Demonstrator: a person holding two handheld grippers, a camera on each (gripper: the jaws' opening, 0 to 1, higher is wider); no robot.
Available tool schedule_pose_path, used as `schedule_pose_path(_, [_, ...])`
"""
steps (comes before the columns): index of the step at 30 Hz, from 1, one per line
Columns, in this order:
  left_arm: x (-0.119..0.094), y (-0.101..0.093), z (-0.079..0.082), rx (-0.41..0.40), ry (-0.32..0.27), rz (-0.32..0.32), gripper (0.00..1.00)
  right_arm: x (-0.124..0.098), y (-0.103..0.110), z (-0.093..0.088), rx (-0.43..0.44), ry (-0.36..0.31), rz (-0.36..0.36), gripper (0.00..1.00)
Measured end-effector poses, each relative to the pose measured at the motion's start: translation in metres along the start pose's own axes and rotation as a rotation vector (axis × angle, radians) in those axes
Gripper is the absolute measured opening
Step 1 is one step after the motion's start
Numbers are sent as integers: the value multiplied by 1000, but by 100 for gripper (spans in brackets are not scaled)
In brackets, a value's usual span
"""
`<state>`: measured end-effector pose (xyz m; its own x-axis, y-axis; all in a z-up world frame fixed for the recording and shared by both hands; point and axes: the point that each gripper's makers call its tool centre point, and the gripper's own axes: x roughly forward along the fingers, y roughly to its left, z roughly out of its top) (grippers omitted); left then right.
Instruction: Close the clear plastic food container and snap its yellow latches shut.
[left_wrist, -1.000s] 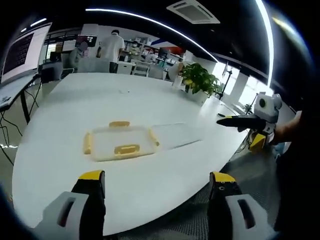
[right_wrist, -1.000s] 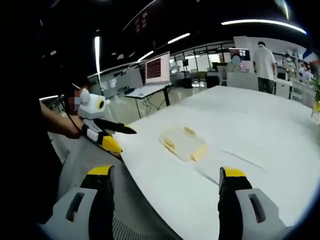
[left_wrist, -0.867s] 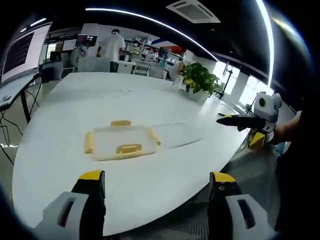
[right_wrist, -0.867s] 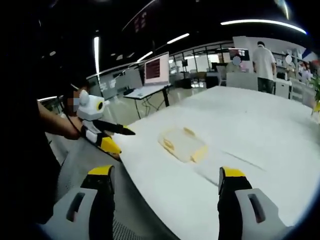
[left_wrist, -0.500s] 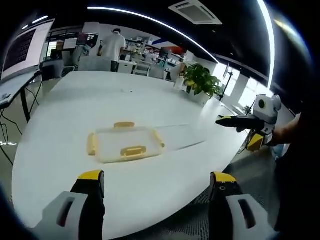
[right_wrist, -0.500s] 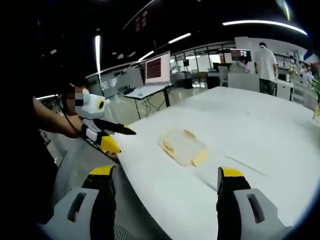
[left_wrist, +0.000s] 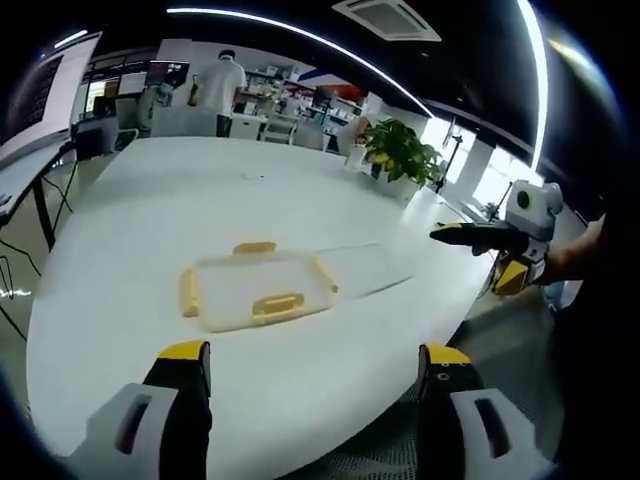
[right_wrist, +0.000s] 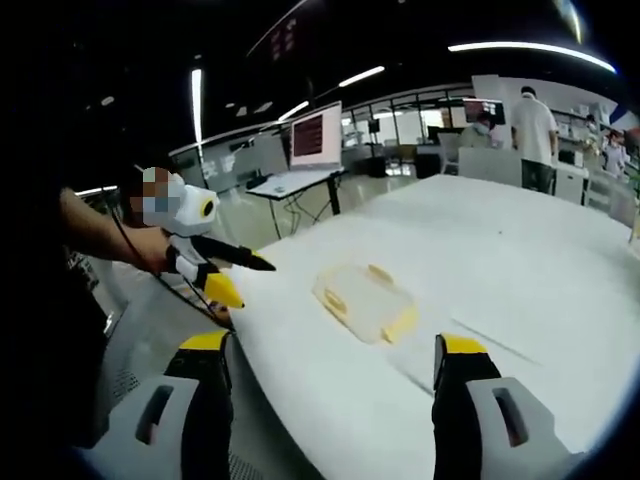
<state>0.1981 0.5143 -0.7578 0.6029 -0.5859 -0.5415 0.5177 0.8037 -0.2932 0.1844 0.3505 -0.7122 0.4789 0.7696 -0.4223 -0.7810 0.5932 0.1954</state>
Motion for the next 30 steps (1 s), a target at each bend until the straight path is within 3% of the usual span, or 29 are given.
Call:
schedule_pose_path(15, [7, 23, 6, -19, 20, 1, 82, 23, -14, 5, -17, 14, 10, 81])
schedule_pose_path(20, [9, 25, 9, -50, 19, -27, 82, 30, -17, 6, -24, 21, 17, 81])
schedule_pose_path(30, [17, 30, 13, -1, 53, -59, 80, 42, -22, 8, -46, 37, 38, 81])
